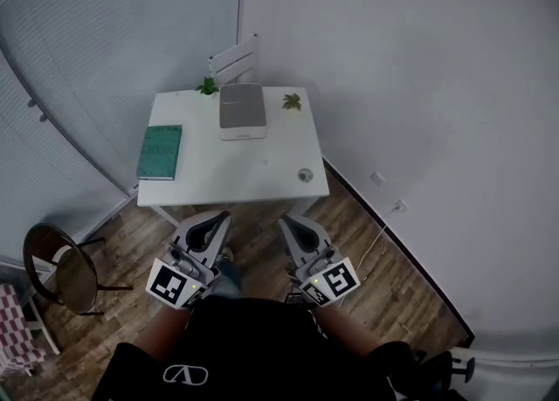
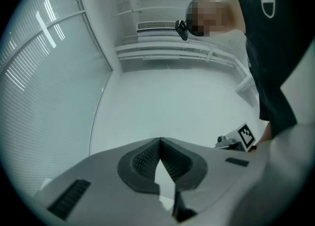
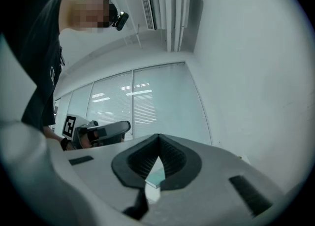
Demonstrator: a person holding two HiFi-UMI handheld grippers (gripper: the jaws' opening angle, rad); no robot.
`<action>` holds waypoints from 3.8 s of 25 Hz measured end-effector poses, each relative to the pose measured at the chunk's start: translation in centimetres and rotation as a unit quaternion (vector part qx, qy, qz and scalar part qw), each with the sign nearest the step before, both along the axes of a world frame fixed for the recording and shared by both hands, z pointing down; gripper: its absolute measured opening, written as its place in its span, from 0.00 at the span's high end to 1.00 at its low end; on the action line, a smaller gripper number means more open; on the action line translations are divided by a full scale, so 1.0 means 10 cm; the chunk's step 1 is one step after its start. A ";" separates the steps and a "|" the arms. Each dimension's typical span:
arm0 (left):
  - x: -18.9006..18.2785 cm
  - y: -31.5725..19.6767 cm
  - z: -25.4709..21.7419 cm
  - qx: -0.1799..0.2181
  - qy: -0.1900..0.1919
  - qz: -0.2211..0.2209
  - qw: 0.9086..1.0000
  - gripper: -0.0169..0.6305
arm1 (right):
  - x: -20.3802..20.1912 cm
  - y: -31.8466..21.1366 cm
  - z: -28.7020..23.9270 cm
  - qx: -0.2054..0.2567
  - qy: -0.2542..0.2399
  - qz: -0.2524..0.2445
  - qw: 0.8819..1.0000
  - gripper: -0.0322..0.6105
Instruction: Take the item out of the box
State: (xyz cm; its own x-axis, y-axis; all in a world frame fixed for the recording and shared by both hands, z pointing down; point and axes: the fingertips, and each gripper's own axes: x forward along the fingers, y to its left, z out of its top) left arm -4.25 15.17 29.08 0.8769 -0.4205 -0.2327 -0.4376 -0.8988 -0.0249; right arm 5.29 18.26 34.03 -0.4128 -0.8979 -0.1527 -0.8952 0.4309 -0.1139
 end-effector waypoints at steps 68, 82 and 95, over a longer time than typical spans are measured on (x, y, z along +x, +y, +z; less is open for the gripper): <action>0.00 -2.57 0.98 -0.136 -0.096 -0.065 0.984 0.97 | 0.79 -4.09 2.63 -0.223 -0.647 -0.038 0.728 0.09; -0.17 -2.46 1.25 -0.165 -0.124 -0.087 0.975 0.97 | 0.90 -4.50 3.62 -0.248 -0.664 0.015 0.705 0.10; -0.18 -2.36 1.47 -0.184 -0.143 -0.089 0.968 0.97 | 0.92 -4.76 3.83 -0.233 -0.684 0.022 0.691 0.11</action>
